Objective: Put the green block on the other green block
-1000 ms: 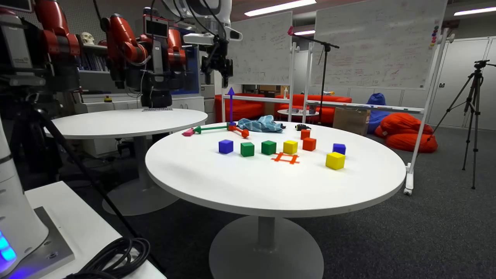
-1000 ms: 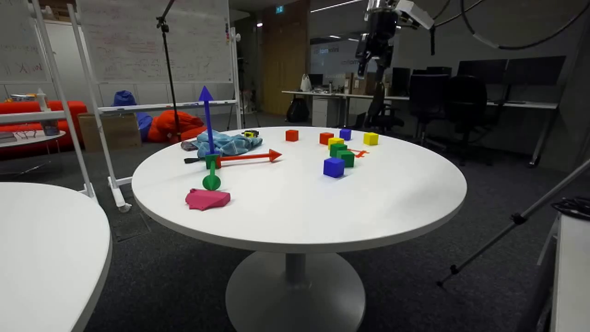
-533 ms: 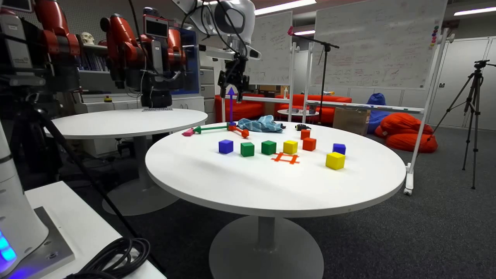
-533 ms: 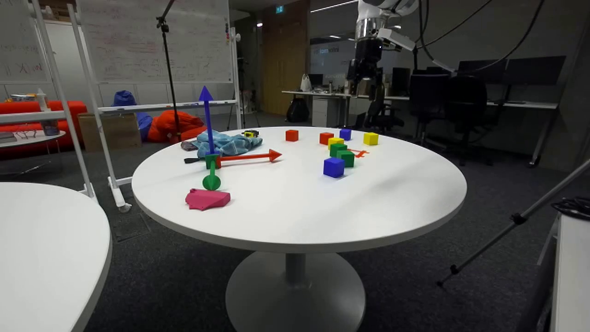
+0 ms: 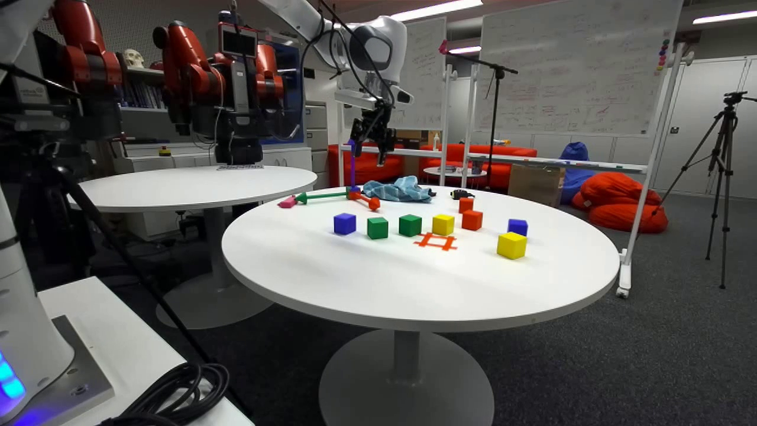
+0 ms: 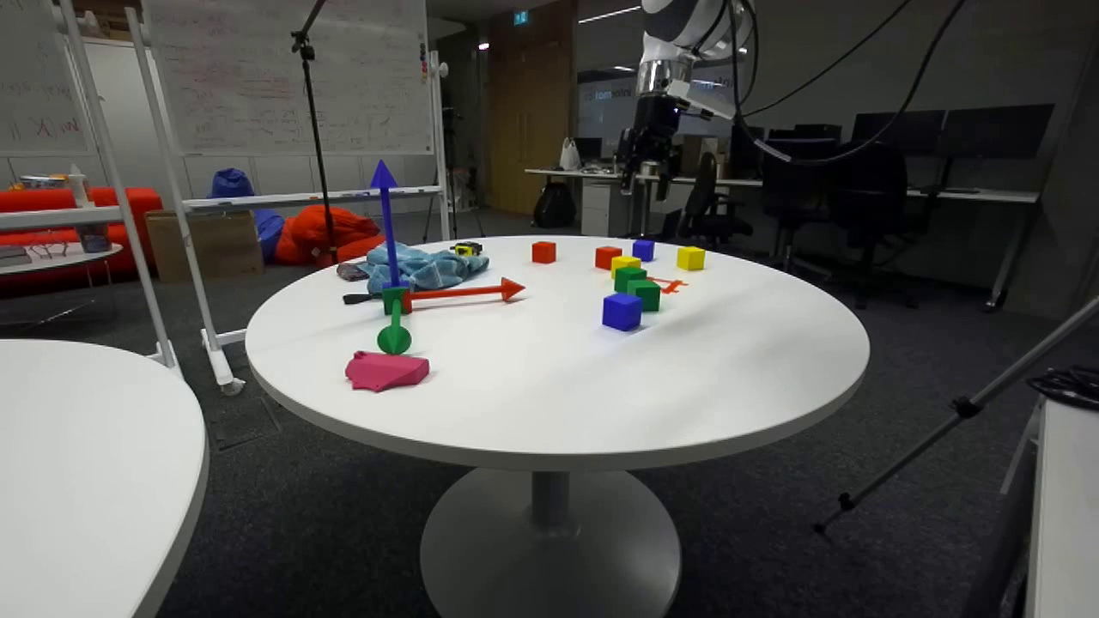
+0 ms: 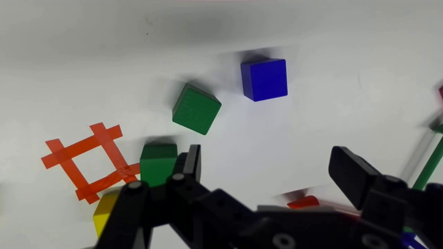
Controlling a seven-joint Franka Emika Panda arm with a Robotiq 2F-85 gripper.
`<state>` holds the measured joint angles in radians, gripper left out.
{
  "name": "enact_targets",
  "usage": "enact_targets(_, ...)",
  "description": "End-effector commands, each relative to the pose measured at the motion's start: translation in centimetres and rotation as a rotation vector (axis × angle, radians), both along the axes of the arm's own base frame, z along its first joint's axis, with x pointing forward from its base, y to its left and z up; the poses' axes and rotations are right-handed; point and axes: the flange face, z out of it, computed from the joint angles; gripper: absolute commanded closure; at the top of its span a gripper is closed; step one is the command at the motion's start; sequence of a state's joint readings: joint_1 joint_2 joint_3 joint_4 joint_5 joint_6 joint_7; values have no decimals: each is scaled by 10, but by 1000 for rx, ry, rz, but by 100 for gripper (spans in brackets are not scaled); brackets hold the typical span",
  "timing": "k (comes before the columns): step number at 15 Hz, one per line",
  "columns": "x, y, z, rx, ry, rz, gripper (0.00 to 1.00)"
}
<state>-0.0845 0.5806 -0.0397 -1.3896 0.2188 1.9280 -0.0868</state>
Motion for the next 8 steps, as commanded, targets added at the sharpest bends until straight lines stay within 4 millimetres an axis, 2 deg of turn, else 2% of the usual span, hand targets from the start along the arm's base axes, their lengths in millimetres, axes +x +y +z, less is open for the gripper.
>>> enact_targets(1,22,-12,-17,-3,-18,-37,0)
enact_targets(4,32,-14,-49,-17,13,-46,0)
enact_targets(8,34,-11,-91,-8,63,-35,0)
